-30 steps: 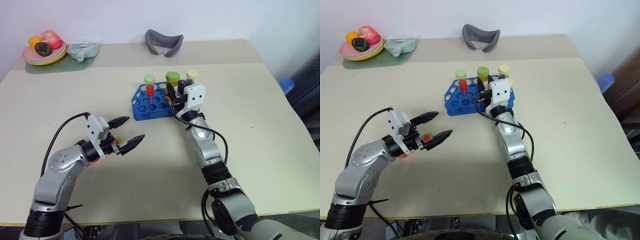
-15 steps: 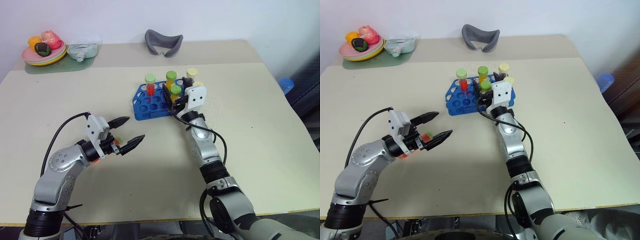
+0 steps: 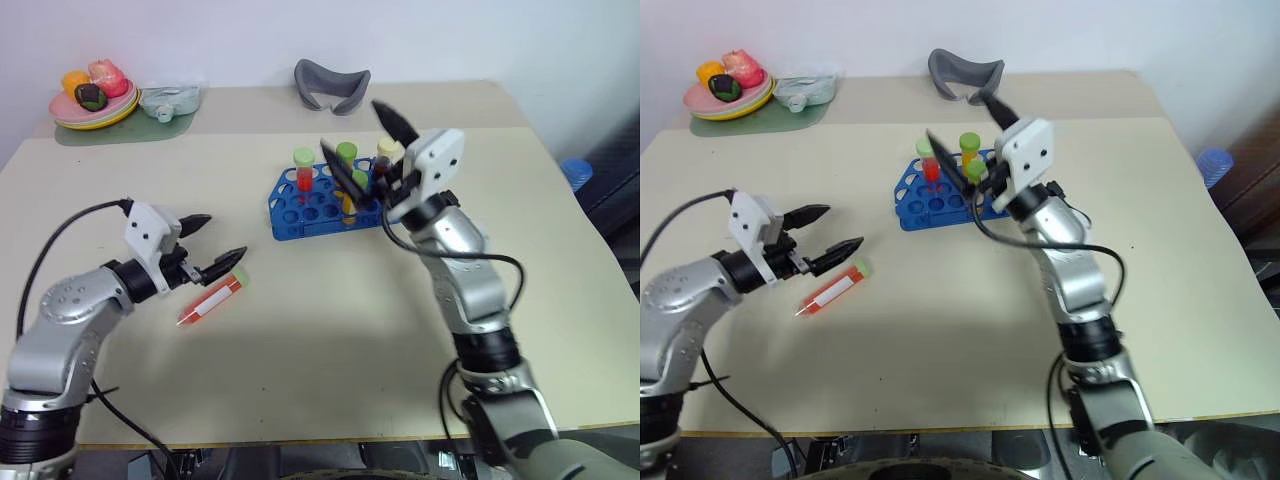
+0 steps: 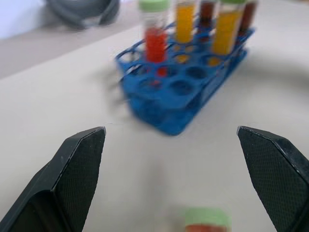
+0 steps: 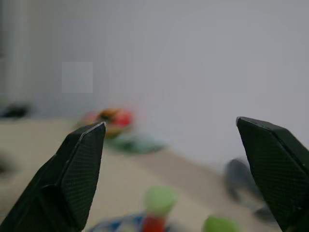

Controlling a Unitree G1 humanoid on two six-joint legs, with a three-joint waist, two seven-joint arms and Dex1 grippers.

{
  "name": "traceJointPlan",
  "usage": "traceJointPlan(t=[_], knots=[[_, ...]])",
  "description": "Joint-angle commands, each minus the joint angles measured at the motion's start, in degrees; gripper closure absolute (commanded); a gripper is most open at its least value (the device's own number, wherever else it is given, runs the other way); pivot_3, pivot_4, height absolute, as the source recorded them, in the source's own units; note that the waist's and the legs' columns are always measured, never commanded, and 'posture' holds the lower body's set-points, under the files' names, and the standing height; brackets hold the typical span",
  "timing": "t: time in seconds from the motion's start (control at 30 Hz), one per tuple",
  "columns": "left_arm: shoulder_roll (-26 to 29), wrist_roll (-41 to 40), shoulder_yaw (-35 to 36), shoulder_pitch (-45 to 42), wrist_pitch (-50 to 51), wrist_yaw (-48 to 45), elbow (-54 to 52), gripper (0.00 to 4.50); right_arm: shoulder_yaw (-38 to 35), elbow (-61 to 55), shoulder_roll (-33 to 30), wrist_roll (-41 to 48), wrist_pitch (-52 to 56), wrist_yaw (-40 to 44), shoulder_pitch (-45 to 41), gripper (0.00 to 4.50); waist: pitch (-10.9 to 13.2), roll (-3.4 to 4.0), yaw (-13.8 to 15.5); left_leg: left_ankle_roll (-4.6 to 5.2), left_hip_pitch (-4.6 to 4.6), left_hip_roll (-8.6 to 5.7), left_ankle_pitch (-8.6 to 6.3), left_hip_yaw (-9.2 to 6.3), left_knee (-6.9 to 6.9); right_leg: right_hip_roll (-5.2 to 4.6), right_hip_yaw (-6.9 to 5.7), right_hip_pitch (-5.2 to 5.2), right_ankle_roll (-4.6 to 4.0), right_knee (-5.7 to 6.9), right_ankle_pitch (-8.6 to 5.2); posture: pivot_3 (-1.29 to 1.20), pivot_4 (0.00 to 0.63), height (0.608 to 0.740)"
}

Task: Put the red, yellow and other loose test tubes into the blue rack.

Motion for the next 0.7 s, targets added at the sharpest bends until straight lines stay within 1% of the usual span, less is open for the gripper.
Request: traceJointPlan(t=[0.03,0.1,0.17,0.23,0.27,0.3,0.33,0.4,0.5,0.63,0.7], knots=[[3.26,-5.54,2.78,-4.01,10.24,2.71,-3.79,0.0,0.7,-6.39,-5.67,2.52,4.37,7.42,2.17,0.09,0.01,-0.02,-0.06,0.0,0.0,0.0,0.0,-0.01,0.01,0.01,0.0,0.0,0.0,0.0,0.0,0.0,0.15,0.74],[6.7,-4.99,0.3,-5.7,15.07,3.31,-5.98,0.0,1.64,-8.23,-9.51,2.97,6.13,11.47,4.4,0.09,0.01,-0.02,-0.28,0.01,0.01,0.0,0.0,-0.06,0.01,0.04,-0.03,0.01,0.0,0.0,0.0,0.0,0.15,0.74],[10.62,-4.2,-4.98,-9.98,24.74,5.6,-6.82,0.0,2.68,-9.79,-13.58,2.24,6.55,15.51,6.92,0.09,0.02,-0.01,-0.16,0.03,0.03,0.01,-0.01,-0.07,-0.01,0.07,-0.03,0.02,0.0,-0.01,0.0,0.0,0.15,0.74],[11.34,-5.43,-8.92,-16.69,34.96,7.81,-5.33,0.0,2.74,-10.56,-15.58,2.2,7.11,17.3,8.23,0.09,0.03,-0.03,0.0,0.03,0.07,-0.01,-0.02,-0.11,0.0,0.07,-0.04,0.11,0.01,-0.04,-0.01,0.0,0.15,0.74],[10.66,-6.12,-10.54,-21.03,40.83,8.67,-4.03,0.0,2.48,-10.89,-16.05,2.56,7.55,17.7,8.57,0.09,0.04,-0.07,-0.04,0.03,0.07,-0.01,-0.02,-0.13,0.05,0.08,-0.07,0.17,0.01,-0.04,-0.01,0.0,0.15,0.74],[9.93,-6.74,-11.64,-24.41,45.55,9.11,-3.12,0.0,2.25,-11.16,-16.32,2.79,7.91,17.95,8.78,0.09,0.07,-0.13,-0.04,0.03,0.07,-0.01,-0.02,-0.16,0.08,0.08,-0.09,0.2,0.01,-0.06,-0.01,0.0,0.15,0.74],[10.77,-6.74,-14.05,-26.98,48.49,8.79,-3.44,0.0,2.11,-11.41,-16.43,2.81,8.12,18.07,8.91,0.09,0.1,-0.17,-0.09,0.03,0.07,-0.03,-0.01,-0.18,0.12,0.08,-0.11,0.23,0.01,-0.06,-0.01,0.0,0.15,0.74],[11.97,-6.61,-17.3,-29.86,52.13,8.43,-4.27,0.0,1.95,-11.79,-16.33,2.67,8.49,18.08,9.0,0.09,0.11,-0.19,-0.35,0.03,0.06,-0.03,-0.02,-0.18,0.09,0.09,-0.1,0.22,0.01,-0.09,-0.01,0.0,0.15,0.74],[12.33,-6.3,-21.59,-32.36,56.12,8.71,-4.75,0.0,1.87,-12.41,-16.03,2.56,9.04,17.63,9.13,0.09,0.12,-0.18,-0.2,0.03,0.07,-0.01,-0.02,-0.24,-0.01,0.15,-0.1,0.14,0.0,-0.11,-0.01,0.0,0.15,0.74],[14.52,-4.29,-28.67,-31.92,55.77,8.49,-4.95,0.0,2.39,-13.34,-15.64,2.24,9.75,17.06,9.32,0.09,0.14,-0.2,-0.07,0.02,0.04,-0.02,-0.01,-0.26,0.03,0.12,-0.11,0.16,0.0,-0.11,-0.02,0.0,0.15,0.74],[15.03,-3.39,-30.69,-32.15,54.65,8.02,-4.16,0.0,2.68,-13.75,-15.51,2.1,9.99,16.88,9.5,0.09,0.14,-0.21,0.01,0.02,0.04,-0.02,-0.01,-0.27,0.04,0.12,-0.11,0.17,0.0,-0.1,-0.02,0.0,0.15,0.74]])
